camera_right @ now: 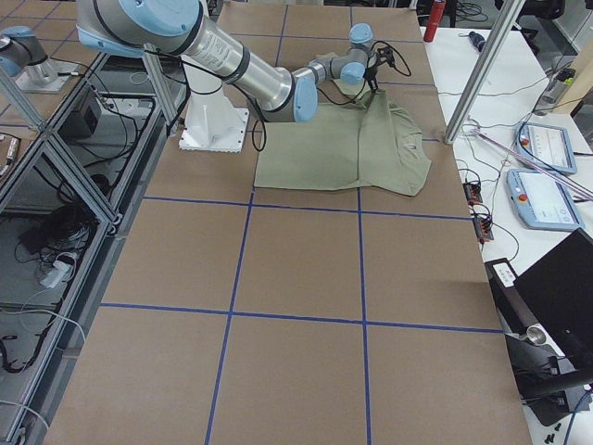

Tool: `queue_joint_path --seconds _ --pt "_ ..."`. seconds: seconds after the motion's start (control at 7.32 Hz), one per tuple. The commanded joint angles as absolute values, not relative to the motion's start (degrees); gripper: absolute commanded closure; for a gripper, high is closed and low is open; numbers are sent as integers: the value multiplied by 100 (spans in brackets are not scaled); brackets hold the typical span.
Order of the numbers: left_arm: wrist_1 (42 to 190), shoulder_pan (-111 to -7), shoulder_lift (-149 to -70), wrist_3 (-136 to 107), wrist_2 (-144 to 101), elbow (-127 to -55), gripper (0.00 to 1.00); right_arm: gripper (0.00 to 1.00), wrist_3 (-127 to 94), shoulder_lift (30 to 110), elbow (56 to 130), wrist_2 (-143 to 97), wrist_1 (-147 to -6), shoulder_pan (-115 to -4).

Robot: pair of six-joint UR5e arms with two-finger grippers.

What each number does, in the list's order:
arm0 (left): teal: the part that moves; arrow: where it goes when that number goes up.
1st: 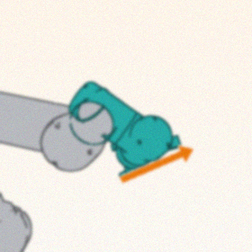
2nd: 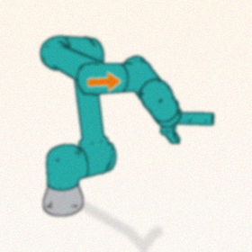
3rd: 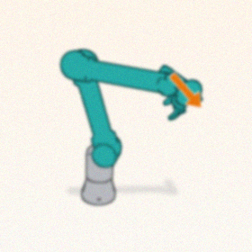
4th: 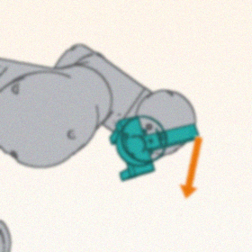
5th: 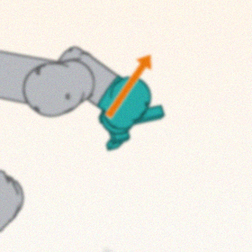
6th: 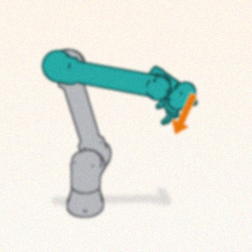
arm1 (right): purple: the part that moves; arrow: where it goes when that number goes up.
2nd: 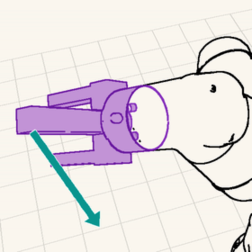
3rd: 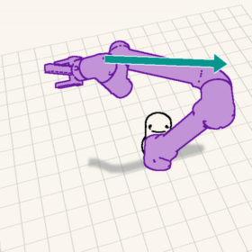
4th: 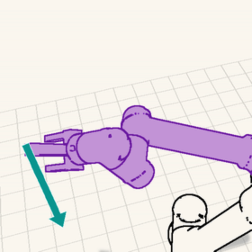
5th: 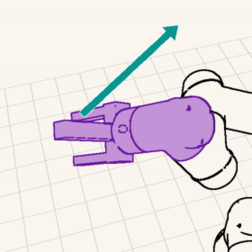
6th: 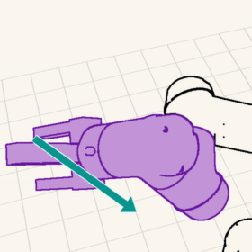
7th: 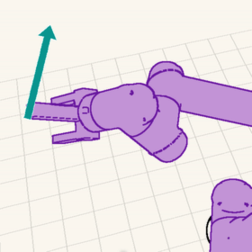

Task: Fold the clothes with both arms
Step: 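Lift the cuff and fold the sleeve across the shirt toward the collar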

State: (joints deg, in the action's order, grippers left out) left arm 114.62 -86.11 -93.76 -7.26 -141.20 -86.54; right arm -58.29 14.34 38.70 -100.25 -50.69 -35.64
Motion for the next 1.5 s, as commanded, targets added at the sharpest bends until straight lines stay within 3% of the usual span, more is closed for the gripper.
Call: queue_joint_path --seconds 0.0,0.55,0.82,1.23,1.37 --pt "11461 -8613 -9430 -729 -14115 -8622 1 0 -5836 1275 3700 -9642 -4887 -3551" --pt "11592 -8587 -9474 -1358 -13784 -8596 1 1 -6378 1291 3822 -9999 -4983 -3551" --pt "12650 -8011 -9335 -2839 -13407 -8604 1 0 -6548 1903 5605 -10518 -6896 -3655" --pt "14654 -6614 -8703 -5599 -12354 -8709 1 0 -6487 2765 7359 -11679 -8925 -4322" --pt "14678 -6218 -8605 -6216 -12027 -8919 1 0 -6443 3038 7879 -11715 -9469 -4446"
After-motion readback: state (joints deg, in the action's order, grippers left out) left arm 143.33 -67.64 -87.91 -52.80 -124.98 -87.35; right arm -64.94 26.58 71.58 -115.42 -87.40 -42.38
